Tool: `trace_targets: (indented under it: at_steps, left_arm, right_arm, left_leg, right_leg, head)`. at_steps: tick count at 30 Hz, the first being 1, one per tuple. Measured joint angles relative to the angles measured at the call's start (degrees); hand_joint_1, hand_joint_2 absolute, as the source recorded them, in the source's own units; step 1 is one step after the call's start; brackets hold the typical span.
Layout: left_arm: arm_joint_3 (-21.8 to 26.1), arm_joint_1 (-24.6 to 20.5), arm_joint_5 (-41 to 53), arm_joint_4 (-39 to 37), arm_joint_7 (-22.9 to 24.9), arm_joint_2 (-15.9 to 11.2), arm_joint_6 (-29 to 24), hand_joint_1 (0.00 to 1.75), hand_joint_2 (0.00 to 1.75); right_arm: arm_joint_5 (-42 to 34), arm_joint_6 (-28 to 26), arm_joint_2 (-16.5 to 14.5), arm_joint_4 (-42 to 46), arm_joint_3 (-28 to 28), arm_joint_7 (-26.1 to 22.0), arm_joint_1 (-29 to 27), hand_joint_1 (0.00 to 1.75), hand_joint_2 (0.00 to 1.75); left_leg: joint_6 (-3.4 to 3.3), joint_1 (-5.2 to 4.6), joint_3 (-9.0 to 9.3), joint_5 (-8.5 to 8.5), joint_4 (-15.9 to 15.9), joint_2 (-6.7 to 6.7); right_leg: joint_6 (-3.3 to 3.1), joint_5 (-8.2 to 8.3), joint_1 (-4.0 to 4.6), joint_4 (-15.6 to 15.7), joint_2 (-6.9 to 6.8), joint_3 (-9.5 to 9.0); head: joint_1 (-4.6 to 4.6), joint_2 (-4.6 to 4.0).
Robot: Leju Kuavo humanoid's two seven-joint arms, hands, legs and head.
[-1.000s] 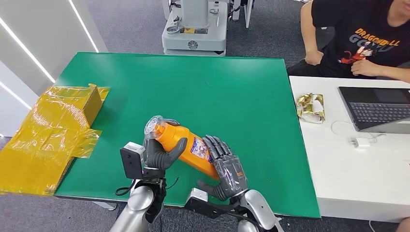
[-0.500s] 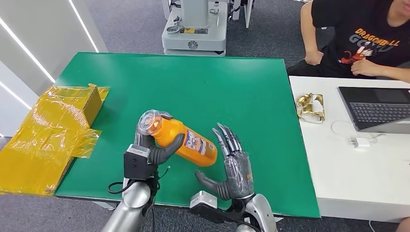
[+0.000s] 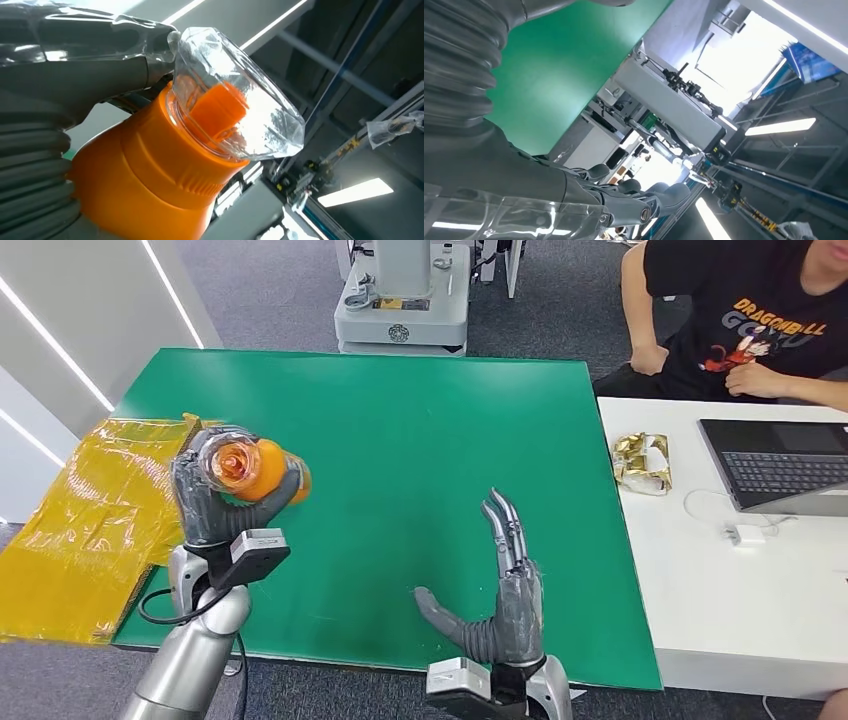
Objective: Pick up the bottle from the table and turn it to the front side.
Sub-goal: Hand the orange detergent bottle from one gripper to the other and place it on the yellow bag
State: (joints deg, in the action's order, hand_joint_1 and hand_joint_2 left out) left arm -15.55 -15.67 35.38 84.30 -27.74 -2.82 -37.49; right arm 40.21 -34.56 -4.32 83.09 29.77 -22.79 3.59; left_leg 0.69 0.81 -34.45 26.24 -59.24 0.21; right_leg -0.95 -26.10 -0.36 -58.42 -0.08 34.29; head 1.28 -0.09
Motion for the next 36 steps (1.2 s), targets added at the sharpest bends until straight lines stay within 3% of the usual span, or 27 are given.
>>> trace_targets:
  at_steps: [5,14,19,24,29,36]
  left_arm:
    - [2.89,-0.31,9.85,0.0,0.56,-3.43,-1.95,1.75,1.75]
    - [14.88,-2.12,35.45,-0.11,-1.8,-3.08,-2.08,1.75,1.75]
    - [17.2,-4.21,42.69,-0.8,1.98,-3.64,-2.08,1.75,1.75]
    - [15.02,-7.79,46.41,-5.13,9.89,-7.7,-2.07,1.75,1.75]
    - [10.0,-11.87,42.76,-13.59,10.8,-11.45,-1.42,1.75,1.75]
    - [1.49,-18.07,39.31,-27.31,13.31,-16.15,4.3,1.75,1.75]
  right_arm:
    - [-4.23,-3.58,-0.36,0.36,0.3,-4.02,-0.01,0.0,1.75]
    - [-6.73,-5.09,-1.41,1.61,0.28,-7.42,0.44,0.0,1.75]
    - [-7.48,-5.09,-1.89,1.63,0.24,-8.05,0.68,0.0,1.75]
    - [-8.43,-5.09,-2.04,2.11,0.26,-8.22,0.69,0.0,1.75]
    - [-9.4,-5.1,-2.04,3.51,0.11,-10.7,0.4,0.0,1.75]
    - [-10.18,-5.09,-1.93,8.08,0.23,-11.92,-0.21,0.0,1.75]
  left_leg:
    - [0.01,0.0,-0.01,-0.01,0.0,-0.01]
    - [0.03,0.0,0.0,-0.03,-0.01,0.01]
    - [0.09,0.02,0.01,-0.07,-0.01,0.01]
    - [0.15,0.05,0.02,-0.1,0.0,0.01]
    - [0.18,0.05,0.03,-0.13,0.0,0.05]
    - [0.19,0.05,0.03,-0.13,0.0,0.12]
  right_leg:
    - [0.0,0.0,0.0,-0.01,-0.01,0.0]
    - [-0.01,0.01,0.0,0.0,0.01,0.01]
    - [-0.07,0.05,0.0,0.0,0.02,0.02]
    - [-0.1,0.07,0.01,-0.01,0.02,0.05]
    - [-0.14,0.1,0.01,-0.02,0.05,0.05]
    - [-0.16,0.12,0.01,-0.03,0.13,0.06]
  head:
    - [0.0,0.0]
    - [-0.01,0.0]
    - [-0.01,0.0]
    - [-0.01,0.0]
    - [-0.01,0.0]
    - [-0.01,0.0]
